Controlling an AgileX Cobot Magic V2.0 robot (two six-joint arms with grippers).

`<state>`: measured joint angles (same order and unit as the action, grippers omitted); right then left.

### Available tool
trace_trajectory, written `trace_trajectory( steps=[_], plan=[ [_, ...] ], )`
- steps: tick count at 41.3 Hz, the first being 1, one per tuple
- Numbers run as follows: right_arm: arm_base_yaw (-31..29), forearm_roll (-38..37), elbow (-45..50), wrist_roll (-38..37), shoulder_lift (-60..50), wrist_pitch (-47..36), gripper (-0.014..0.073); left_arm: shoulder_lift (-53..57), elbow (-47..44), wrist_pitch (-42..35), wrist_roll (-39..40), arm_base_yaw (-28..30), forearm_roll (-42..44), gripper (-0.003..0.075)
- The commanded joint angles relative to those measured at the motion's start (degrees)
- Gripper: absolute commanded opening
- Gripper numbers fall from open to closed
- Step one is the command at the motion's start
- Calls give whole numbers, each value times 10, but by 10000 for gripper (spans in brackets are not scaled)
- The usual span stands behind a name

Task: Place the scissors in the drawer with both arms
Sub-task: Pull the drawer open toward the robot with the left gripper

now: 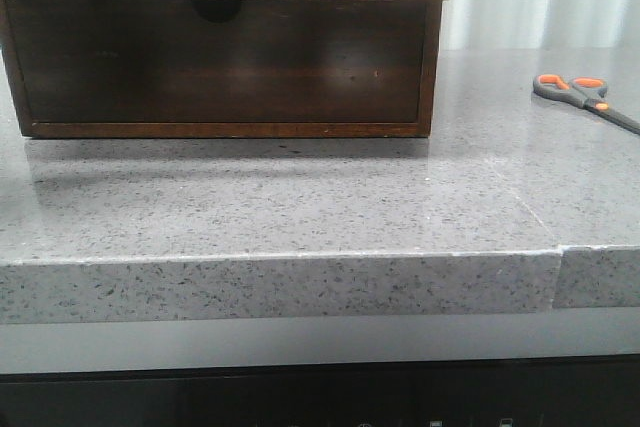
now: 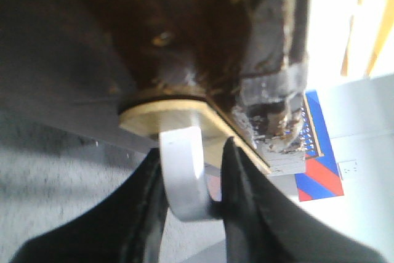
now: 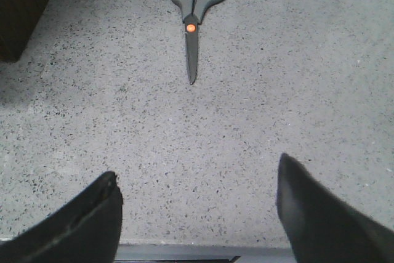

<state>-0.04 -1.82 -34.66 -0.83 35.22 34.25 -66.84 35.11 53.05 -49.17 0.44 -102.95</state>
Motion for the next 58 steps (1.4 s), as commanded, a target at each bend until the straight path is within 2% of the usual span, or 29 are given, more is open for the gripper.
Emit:
trace_trajectory(
  steps=[1,8,17,20,27,29,32,36,46,52,58],
  plan=[
    [-4,-6,-19,3,3,-37,547,66,-26,90,-43,-4,-36,103],
    [-4,-6,-19,3,3,-37,547,151,-90,105,-43,-4,-36,103],
    [-4,-6,-19,3,3,-37,547,203,-107,79,-42,-4,-26,120],
    [-4,-6,-19,3,3,-37,547,203,-107,76,-41,-4,-24,180],
    [-4,-6,-19,3,3,-37,547,199,-107,58,-41,-4,-14,445],
    [-4,-6,-19,3,3,-37,547,199,-107,58,-41,-4,-5,498],
    [-4,-6,-19,3,3,-37,547,201,-107,58,-41,-4,20,530],
    [-4,-6,-19,3,3,-37,547,206,-107,51,-40,-4,64,529],
    [-4,-6,-19,3,3,-37,547,260,-100,-4,64,-4,232,529],
    [-4,-6,-19,3,3,-37,547,315,-69,-26,185,-4,409,525],
    [-4,-6,-19,3,3,-37,547,370,0,-19,330,-4,640,525]
  ],
)
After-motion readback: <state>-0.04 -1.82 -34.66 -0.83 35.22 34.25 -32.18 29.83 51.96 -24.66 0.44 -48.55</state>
